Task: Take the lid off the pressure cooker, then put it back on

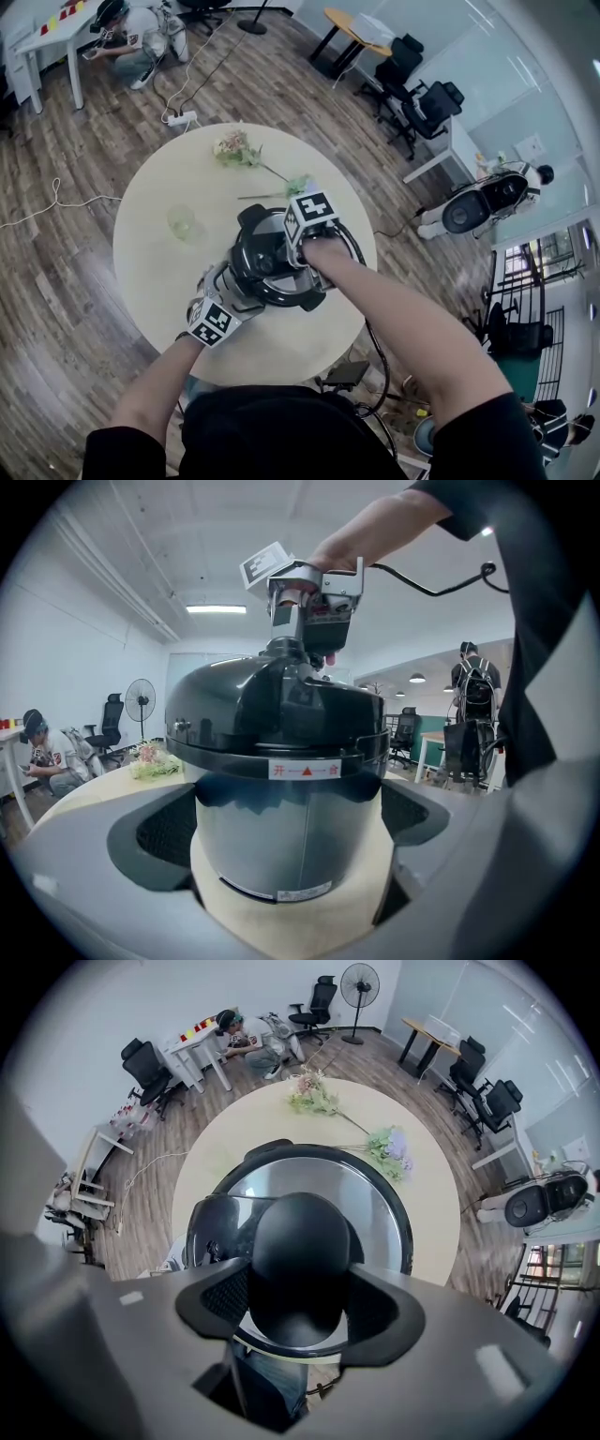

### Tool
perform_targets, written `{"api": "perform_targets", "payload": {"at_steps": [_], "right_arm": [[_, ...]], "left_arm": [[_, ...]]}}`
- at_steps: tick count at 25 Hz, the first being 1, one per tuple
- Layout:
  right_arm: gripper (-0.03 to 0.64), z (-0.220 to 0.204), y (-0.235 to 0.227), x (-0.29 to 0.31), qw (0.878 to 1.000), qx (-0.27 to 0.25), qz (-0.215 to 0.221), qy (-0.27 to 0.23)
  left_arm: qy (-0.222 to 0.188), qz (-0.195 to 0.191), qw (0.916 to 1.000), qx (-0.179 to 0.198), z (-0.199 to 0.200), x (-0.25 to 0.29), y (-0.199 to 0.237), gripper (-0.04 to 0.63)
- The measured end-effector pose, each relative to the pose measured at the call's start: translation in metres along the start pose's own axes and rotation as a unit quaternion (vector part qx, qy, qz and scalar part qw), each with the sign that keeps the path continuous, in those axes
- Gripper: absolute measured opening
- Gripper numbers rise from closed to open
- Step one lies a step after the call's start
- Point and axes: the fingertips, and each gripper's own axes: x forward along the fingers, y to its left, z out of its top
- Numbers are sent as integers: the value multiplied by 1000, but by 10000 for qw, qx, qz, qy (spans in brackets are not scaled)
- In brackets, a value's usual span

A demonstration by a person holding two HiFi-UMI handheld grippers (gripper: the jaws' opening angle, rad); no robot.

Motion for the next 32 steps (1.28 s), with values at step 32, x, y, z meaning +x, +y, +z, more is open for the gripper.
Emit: {"api": "perform_targets", "payload": {"at_steps": [32], "right_arm": [[308, 2, 6, 4, 9523, -3002, -486, 232]], "left_arm": [[171, -51, 9997, 144, -11, 3, 2, 589]]}}
